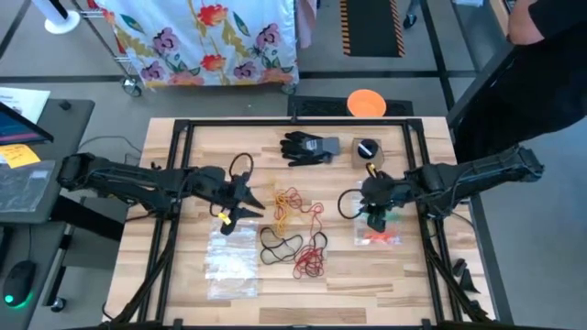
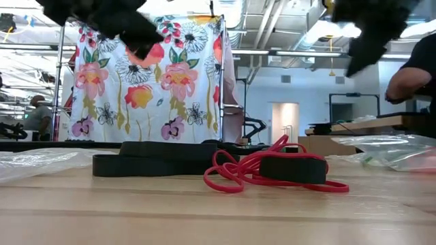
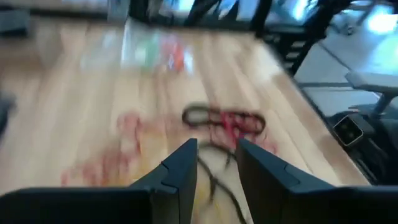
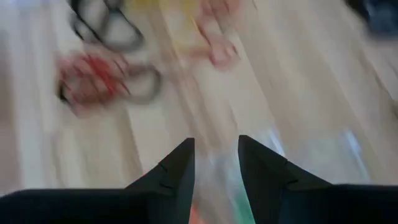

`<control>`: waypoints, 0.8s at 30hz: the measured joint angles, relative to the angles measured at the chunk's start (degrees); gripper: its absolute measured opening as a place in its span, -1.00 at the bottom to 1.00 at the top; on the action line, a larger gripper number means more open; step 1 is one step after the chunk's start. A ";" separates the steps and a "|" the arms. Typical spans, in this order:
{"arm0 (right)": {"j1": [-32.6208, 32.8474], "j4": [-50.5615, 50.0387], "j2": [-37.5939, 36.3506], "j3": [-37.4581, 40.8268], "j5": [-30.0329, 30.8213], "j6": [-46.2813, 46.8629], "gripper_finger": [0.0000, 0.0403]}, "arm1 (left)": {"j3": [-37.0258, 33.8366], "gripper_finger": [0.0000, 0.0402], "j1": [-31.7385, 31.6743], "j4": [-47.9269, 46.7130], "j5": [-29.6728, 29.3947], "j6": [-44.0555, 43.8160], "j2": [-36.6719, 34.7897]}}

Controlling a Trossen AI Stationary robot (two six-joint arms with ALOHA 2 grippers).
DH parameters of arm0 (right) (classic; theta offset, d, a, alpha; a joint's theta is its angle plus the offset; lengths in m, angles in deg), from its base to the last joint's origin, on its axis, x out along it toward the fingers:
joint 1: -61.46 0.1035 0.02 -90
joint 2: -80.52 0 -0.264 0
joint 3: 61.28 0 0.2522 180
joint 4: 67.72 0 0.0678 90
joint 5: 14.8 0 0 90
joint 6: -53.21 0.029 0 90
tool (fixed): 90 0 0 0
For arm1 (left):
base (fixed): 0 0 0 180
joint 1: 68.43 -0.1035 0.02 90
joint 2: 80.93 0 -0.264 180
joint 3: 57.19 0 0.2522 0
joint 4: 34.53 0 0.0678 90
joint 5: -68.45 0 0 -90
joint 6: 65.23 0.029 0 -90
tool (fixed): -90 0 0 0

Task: Sort rubber bands
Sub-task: Open the transparent zip bag

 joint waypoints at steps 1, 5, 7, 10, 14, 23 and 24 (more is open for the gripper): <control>0.55 3.19 0.33 0.43 0.06 -0.54 -0.39 | 0.00 -0.47 0.83 -2.28 -1.79 -2.01 0.00; 3.10 18.34 4.05 3.54 1.98 -3.70 -0.39 | -0.02 -0.47 3.79 -7.08 -11.72 -6.50 1.89; 3.68 26.01 7.39 5.08 3.91 -4.56 -0.39 | -0.02 -0.47 5.19 -8.05 -16.05 -7.29 3.51; 3.61 37.25 14.25 5.40 4.75 -6.57 -0.39 | -0.02 -0.47 7.63 -10.48 -19.13 -9.22 6.20; 2.93 54.58 24.32 5.42 4.55 -10.34 -0.39 | -0.02 -0.47 12.56 -17.76 -19.45 -16.06 8.11; 0.73 64.22 38.34 2.74 4.39 -13.22 -0.39 | 0.00 -0.47 24.05 -23.27 -16.46 -27.96 7.11; 0.70 64.06 39.28 2.47 4.31 -13.22 -0.39 | -0.02 -0.47 25.07 -23.48 -14.56 -28.81 7.19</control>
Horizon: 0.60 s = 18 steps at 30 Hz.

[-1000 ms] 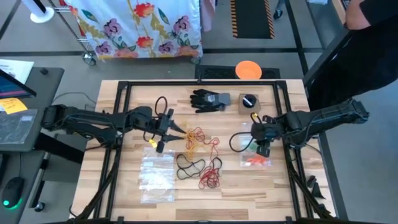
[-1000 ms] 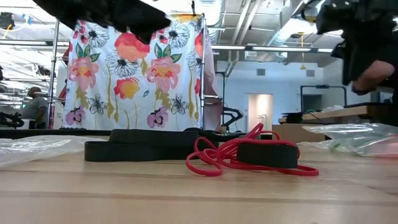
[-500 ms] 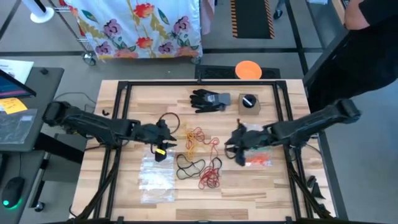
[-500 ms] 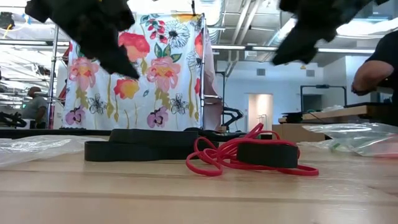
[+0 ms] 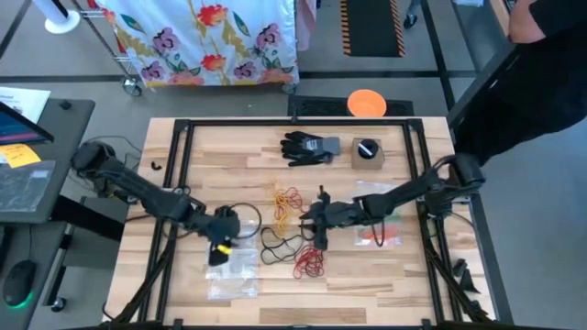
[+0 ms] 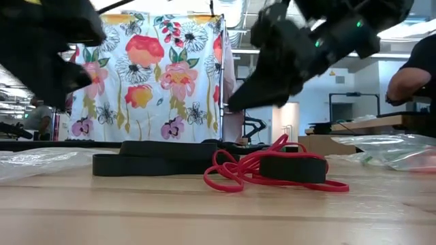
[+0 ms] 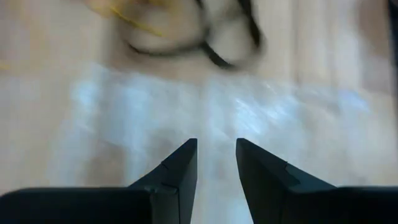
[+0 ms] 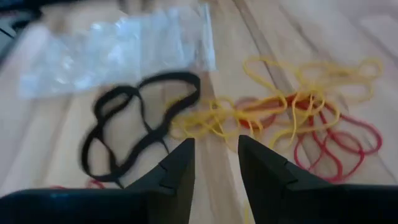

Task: Sort rubber bands
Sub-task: Open the transparent zip bag

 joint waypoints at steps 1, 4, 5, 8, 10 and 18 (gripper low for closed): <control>-0.02 -0.21 0.83 -0.21 -0.09 0.04 -0.39 | 0.00 -0.47 0.84 -0.12 1.23 -0.92 0.02; 0.07 -0.07 2.34 -0.72 -0.15 2.17 -0.39 | 0.00 -0.47 2.59 0.66 1.53 -4.56 1.24; 0.25 -0.38 2.36 -0.72 -0.14 2.69 -0.39 | -0.03 -0.47 3.07 0.85 1.51 -5.62 1.80; 0.83 -0.14 2.34 -0.79 -0.11 2.86 -0.39 | 0.06 -0.47 4.55 4.69 1.70 -7.32 4.44; 1.11 -0.20 1.89 -0.74 -0.13 2.77 -0.39 | 0.04 -0.47 5.39 5.09 1.55 -7.82 6.88; 1.75 -1.25 -0.25 -0.73 -0.13 1.89 -0.39 | 1.29 -0.47 6.68 6.75 -2.34 -8.79 17.16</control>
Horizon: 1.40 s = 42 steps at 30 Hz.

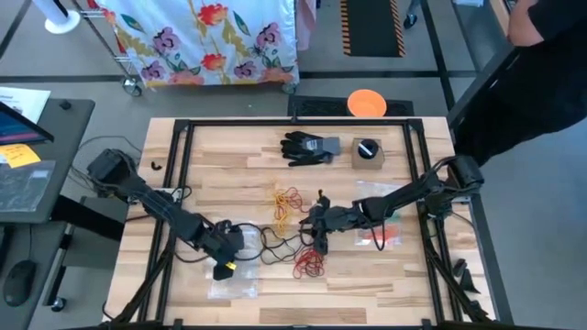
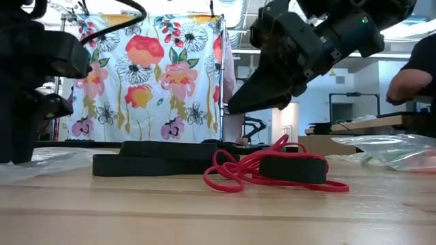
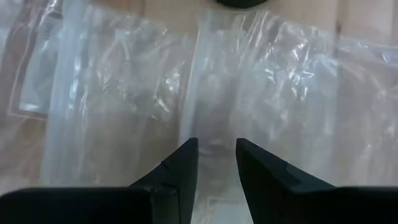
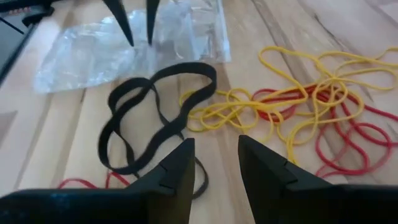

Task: Sort rubber bands
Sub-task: Open the transparent zip bag

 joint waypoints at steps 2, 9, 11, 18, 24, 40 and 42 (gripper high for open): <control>-0.06 0.50 -0.21 -0.05 0.01 -0.44 -0.39 | 1.19 -0.47 0.31 0.80 -0.22 -0.13 1.85; -0.48 0.20 -0.21 -0.04 0.01 -0.54 -0.39 | 6.12 -0.81 1.56 -1.62 -0.86 1.13 4.44; -0.49 0.21 -0.21 -0.04 0.01 -0.74 -0.39 | 7.66 -0.95 1.62 -2.84 -1.61 1.08 4.33; -0.44 0.24 -0.21 -0.04 0.01 -0.95 -0.39 | 15.35 -0.99 3.35 -6.45 -2.97 4.09 2.69; 0.31 -0.02 -0.21 -0.04 0.04 -0.93 -0.39 | 23.11 -1.00 7.06 -10.96 -10.64 9.59 -1.41; 2.38 -1.71 -0.21 -0.02 0.01 -0.49 -0.39 | 21.56 -0.96 5.47 -5.78 -6.13 0.54 9.06; 2.36 -1.76 -0.21 -0.02 0.01 -0.37 -0.39 | 22.03 -0.88 4.51 -7.61 -6.41 -2.45 11.12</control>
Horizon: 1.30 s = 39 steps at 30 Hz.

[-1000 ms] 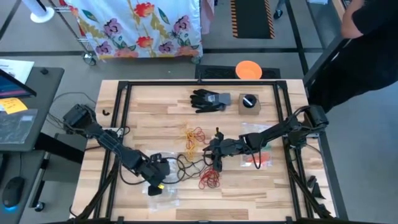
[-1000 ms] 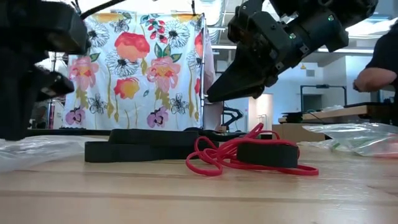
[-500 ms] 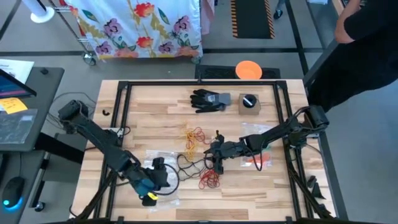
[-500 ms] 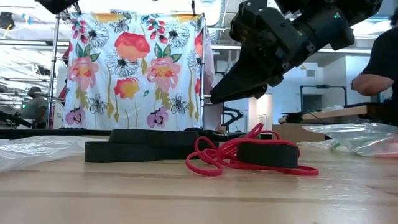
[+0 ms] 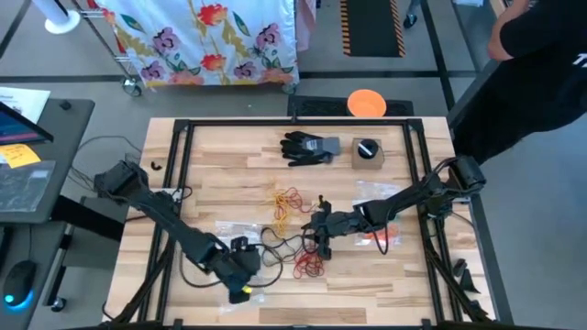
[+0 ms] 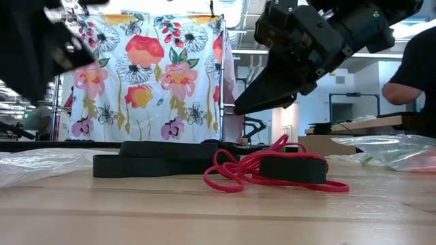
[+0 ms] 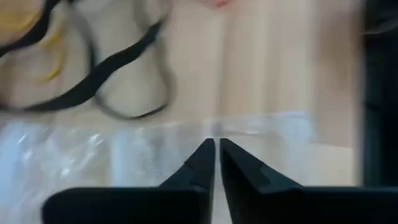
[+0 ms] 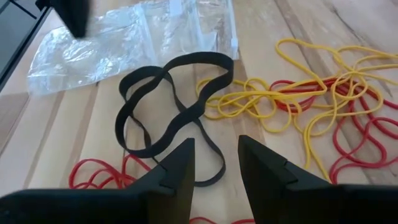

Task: Sort rubber bands
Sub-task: Open the transparent zip bag

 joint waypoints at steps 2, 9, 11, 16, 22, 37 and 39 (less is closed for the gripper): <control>0.00 -0.20 0.00 0.00 0.00 0.03 -0.39 | 0.77 -0.78 -0.97 -2.45 -0.05 -0.92 1.97; 0.00 -1.32 0.02 0.00 -0.02 0.01 -0.39 | 1.84 -0.43 -2.72 -3.72 0.59 1.05 5.25; 0.00 -2.12 0.02 0.00 0.00 0.01 -0.39 | 1.83 -0.36 -2.82 -4.19 -0.29 1.08 6.30; 0.23 -3.49 0.02 0.02 0.00 0.01 -0.39 | 1.99 -0.27 -2.80 -3.59 -0.63 5.06 9.35; 0.30 -3.56 0.02 0.02 -0.02 0.50 -0.39 | 2.03 -0.50 -2.78 -3.89 -0.22 5.71 9.47; 0.26 -3.57 0.02 0.02 -0.02 0.49 -0.39 | 10.87 -0.99 -1.70 -19.15 2.10 10.07 2.83; 0.26 -3.58 0.02 0.02 -0.02 0.48 -0.39 | 12.63 -0.99 -1.03 -21.59 -0.30 10.95 1.02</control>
